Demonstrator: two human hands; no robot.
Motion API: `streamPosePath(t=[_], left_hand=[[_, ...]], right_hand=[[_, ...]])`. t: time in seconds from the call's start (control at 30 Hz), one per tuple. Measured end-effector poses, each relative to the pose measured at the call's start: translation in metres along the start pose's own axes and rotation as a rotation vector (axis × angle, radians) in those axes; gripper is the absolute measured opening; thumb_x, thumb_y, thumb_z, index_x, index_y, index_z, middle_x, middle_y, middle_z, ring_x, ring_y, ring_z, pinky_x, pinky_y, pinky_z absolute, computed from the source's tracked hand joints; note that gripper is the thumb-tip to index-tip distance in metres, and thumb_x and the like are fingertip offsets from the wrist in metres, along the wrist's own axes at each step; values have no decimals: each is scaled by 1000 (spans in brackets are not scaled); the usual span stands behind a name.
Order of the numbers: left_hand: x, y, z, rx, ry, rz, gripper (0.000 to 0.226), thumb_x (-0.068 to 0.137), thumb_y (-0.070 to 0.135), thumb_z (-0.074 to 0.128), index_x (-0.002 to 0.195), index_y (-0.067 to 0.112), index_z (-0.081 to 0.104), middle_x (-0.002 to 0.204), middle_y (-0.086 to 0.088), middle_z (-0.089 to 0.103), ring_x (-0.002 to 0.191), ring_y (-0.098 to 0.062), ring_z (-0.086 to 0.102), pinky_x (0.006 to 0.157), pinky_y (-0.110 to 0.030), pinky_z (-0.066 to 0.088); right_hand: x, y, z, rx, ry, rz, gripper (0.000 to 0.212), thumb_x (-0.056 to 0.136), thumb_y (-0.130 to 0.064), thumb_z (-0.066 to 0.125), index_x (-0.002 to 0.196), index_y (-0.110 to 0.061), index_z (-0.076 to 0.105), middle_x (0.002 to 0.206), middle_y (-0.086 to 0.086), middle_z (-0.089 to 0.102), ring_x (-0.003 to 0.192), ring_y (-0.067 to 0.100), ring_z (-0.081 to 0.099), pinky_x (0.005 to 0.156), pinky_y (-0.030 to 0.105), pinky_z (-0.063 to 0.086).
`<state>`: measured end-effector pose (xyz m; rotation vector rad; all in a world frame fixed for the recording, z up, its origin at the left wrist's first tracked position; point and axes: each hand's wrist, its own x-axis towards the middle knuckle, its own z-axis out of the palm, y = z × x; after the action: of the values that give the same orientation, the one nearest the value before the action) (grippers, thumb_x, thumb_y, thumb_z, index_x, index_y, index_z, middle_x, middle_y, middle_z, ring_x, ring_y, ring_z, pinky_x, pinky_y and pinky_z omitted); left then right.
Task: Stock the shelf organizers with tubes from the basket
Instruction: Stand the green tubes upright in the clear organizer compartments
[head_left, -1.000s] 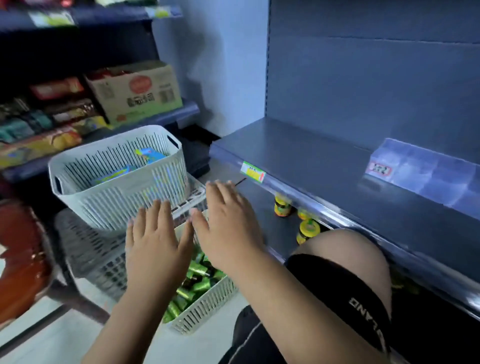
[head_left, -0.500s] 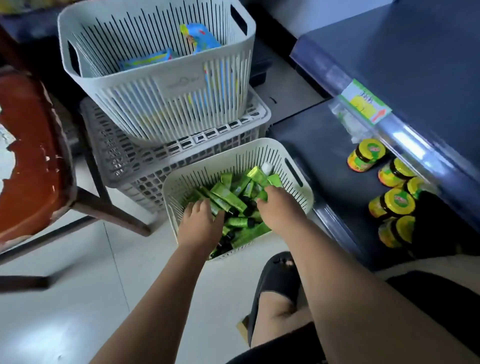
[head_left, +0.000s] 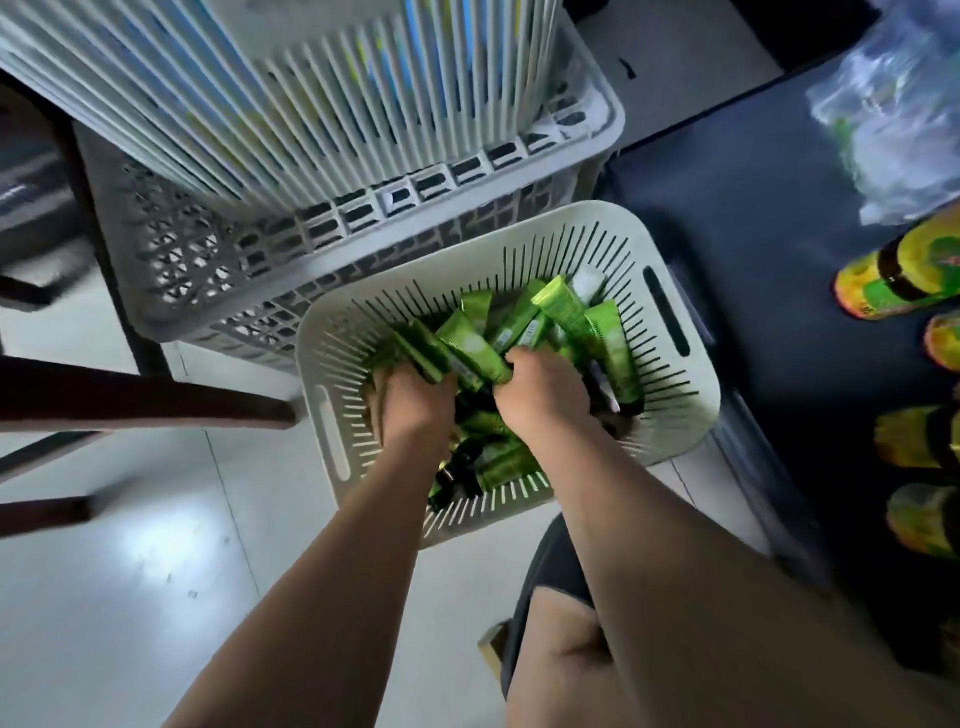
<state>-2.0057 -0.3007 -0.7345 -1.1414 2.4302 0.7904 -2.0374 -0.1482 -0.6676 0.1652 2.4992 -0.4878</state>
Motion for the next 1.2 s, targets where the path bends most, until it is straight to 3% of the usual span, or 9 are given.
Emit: streamPosePath(t=[0.17, 0.33, 0.43, 0.53, 0.63, 0.73, 0.87, 0.97, 1.2], left_hand=[[-17, 34, -30, -241, -69, -172, 42, 64, 49, 88, 86, 17, 70, 89, -6, 74, 81, -29, 69, 78, -34, 58], [-42, 34, -44, -427, -33, -128, 18, 74, 25, 84, 80, 13, 72, 68, -1, 69, 71, -27, 70, 59, -28, 48], [-68, 34, -59, -428, 17, 8, 15, 79, 21, 80, 75, 24, 66, 69, 7, 67, 65, -15, 65, 54, -24, 45], [-90, 37, -75, -587, -53, 130, 24, 81, 11, 81, 103, 16, 72, 83, 1, 72, 76, -19, 70, 67, -34, 56], [-110, 44, -92, -737, -152, 235, 18, 82, 2, 79, 96, 12, 74, 82, -7, 75, 76, -21, 71, 79, -48, 60], [-134, 61, -111, -826, -234, 320, 19, 82, 1, 78, 94, 15, 76, 87, -8, 78, 79, -26, 73, 84, -50, 59], [-180, 96, -138, -935, -322, 469, 18, 87, 2, 72, 104, 9, 72, 93, -12, 77, 82, -28, 72, 77, -40, 57], [-223, 127, -157, -1005, -431, 620, 14, 92, 0, 64, 104, 6, 67, 93, -13, 76, 80, -23, 72, 74, -39, 58], [-345, 192, -174, -972, -666, 963, 17, 94, -4, 61, 111, -3, 63, 90, -16, 70, 76, -27, 68, 68, -37, 60]], right_hand=[[3, -1, 8, -15, -9, 60, 18, 83, -15, 75, 99, -13, 67, 100, 5, 63, 92, 28, 66, 77, 43, 61], [-7, 8, 5, 342, -38, 112, 16, 82, -25, 79, 90, -13, 70, 83, 1, 65, 71, 22, 67, 58, 32, 57], [-16, 12, -11, 556, -26, 93, 24, 83, -28, 77, 72, -13, 63, 66, 2, 56, 62, 22, 54, 53, 31, 43], [-32, 11, -37, 785, -8, 106, 43, 85, -35, 80, 119, -11, 71, 101, 6, 71, 72, 11, 57, 67, 27, 50], [-51, 7, -60, 925, 65, 55, 59, 82, -34, 83, 135, -18, 63, 123, 0, 67, 95, 13, 66, 72, 22, 55], [-77, 6, -89, 1037, 91, -34, 54, 80, -30, 84, 130, -27, 65, 113, -6, 69, 93, 13, 69, 80, 29, 58], [-118, 10, -140, 1057, 174, -161, 29, 76, -20, 83, 104, -24, 75, 89, -3, 77, 81, 16, 73, 69, 29, 54], [-154, 28, -184, 1013, 284, -197, 25, 65, -22, 83, 86, -18, 70, 86, 3, 78, 88, 29, 75, 76, 46, 59], [-285, 118, -266, 1030, 553, -317, 25, 80, -6, 79, 97, -20, 67, 89, 10, 76, 78, 20, 67, 75, 42, 52]])
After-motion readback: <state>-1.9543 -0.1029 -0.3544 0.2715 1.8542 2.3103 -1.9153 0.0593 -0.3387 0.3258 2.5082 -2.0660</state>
